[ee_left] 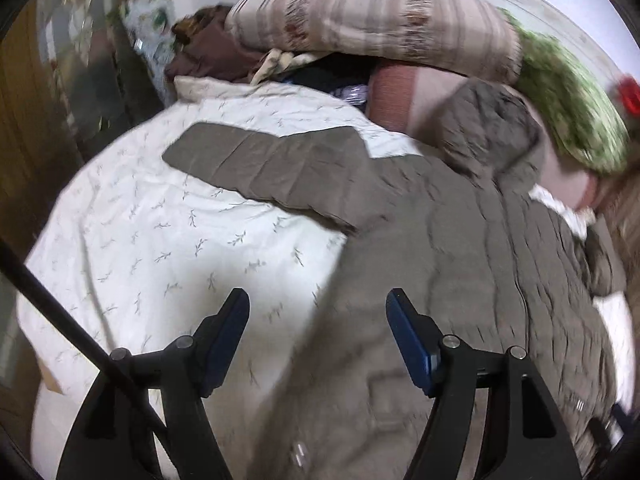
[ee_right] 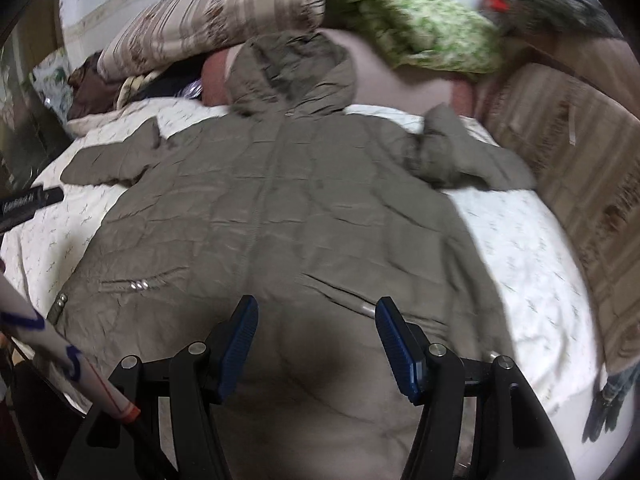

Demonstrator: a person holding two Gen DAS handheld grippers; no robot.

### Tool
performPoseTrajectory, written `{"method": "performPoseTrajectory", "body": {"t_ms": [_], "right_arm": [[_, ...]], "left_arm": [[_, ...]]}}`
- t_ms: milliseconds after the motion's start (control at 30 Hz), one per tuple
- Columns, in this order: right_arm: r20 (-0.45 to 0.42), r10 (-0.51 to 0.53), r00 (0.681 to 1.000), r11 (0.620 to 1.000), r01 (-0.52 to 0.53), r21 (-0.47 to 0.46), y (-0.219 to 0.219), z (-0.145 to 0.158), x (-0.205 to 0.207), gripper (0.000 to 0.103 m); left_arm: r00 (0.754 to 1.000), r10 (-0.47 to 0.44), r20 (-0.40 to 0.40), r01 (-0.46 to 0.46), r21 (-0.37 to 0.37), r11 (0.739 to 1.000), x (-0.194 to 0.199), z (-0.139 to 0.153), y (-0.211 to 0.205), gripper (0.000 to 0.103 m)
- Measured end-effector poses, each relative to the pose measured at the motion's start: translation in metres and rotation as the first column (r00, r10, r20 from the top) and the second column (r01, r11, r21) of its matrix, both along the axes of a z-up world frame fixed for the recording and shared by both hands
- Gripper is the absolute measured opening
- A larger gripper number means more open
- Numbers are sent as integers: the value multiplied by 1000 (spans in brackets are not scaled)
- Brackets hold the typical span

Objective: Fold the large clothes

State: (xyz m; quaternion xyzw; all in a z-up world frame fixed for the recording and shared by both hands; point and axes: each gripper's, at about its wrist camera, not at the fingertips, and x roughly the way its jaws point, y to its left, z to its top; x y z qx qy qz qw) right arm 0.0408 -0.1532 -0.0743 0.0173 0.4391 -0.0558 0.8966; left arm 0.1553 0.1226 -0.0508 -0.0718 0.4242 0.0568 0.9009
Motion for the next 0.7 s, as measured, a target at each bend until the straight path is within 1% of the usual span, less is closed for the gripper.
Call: {"method": "performPoseTrajectory", "body": {"t_ms": [67, 133, 200, 300, 400, 433, 500, 533, 567, 600, 700], "right_arm": [[1, 20, 1000, 1000, -20, -7, 16, -4, 16, 66], [-20, 33, 999, 999, -33, -12, 32, -13, 36, 66], [-41, 40, 998, 999, -40, -10, 43, -21, 54, 66], [-64, 77, 995, 997, -79, -23, 65, -30, 78, 66], [-57, 128, 990, 990, -131, -56, 90, -38, 93, 66], [-49, 146, 988, 987, -149, -59, 99, -42, 98, 66], [-49, 156, 987, 985, -159, -73, 109, -49, 103, 66], [-50, 162, 986, 984, -165, -70, 114, -54, 105, 66], [-54, 165, 985, 984, -169, -65, 116, -56, 105, 66], [-63, 169, 984, 983, -173, -62, 119, -60, 106, 66], [-86, 171, 981, 980, -179, -82, 125, -66, 108, 66]], "left_arm": [[999, 40, -4, -40, -25, 999, 24, -6, 24, 70], [996, 88, -6, -88, -26, 996, 48, -12, 48, 70], [987, 157, -22, -158, -36, 987, 76, -22, 77, 70], [970, 239, -39, -242, -114, 964, 110, -39, 123, 70], [960, 266, -86, -279, -213, 936, 137, -64, 164, 70], [956, 274, -106, -292, -254, 922, 145, -73, 177, 70], [945, 290, -152, -326, -367, 871, 161, -95, 212, 70], [941, 292, -171, -338, -436, 834, 168, -106, 230, 70], [939, 294, -178, -343, -485, 804, 172, -113, 240, 70], [941, 293, -170, -337, -553, 762, 178, -121, 253, 70], [947, 294, -129, -306, -641, 704, 189, -125, 268, 70]]}}
